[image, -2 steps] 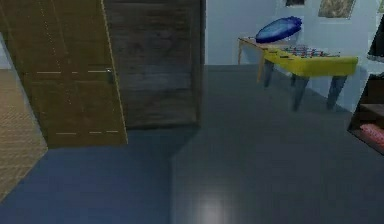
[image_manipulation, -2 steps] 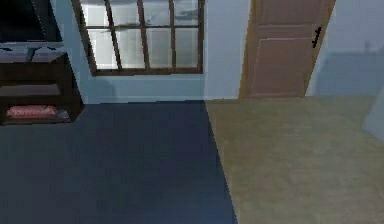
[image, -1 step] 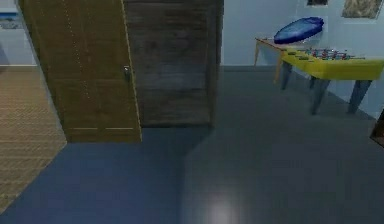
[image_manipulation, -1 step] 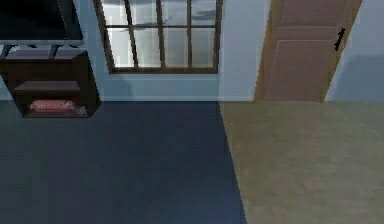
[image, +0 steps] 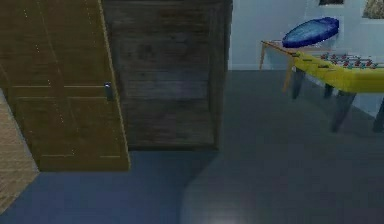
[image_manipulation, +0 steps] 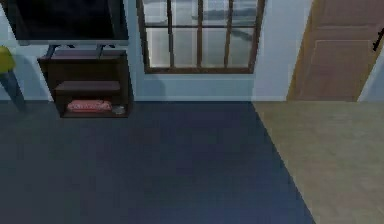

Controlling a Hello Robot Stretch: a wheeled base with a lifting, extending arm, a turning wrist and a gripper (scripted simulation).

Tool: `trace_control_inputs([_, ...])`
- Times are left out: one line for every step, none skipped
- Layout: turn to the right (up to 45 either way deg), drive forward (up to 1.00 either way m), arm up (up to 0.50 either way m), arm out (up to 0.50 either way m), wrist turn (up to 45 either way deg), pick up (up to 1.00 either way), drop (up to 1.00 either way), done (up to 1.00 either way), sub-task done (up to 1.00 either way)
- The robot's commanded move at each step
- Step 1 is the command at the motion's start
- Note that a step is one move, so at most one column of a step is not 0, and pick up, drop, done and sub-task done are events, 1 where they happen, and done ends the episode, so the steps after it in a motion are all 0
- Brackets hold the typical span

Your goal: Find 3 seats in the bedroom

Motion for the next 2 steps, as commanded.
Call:
trace_control_inputs([-42.0, 0.0, 0.0, 0.0, 0.0, 0.0, 0.0, 0.0, 0.0])
trace_control_inputs([0.0, 0.45, 0.0, 0.0, 0.0, 0.0, 0.0, 0.0, 0.0])
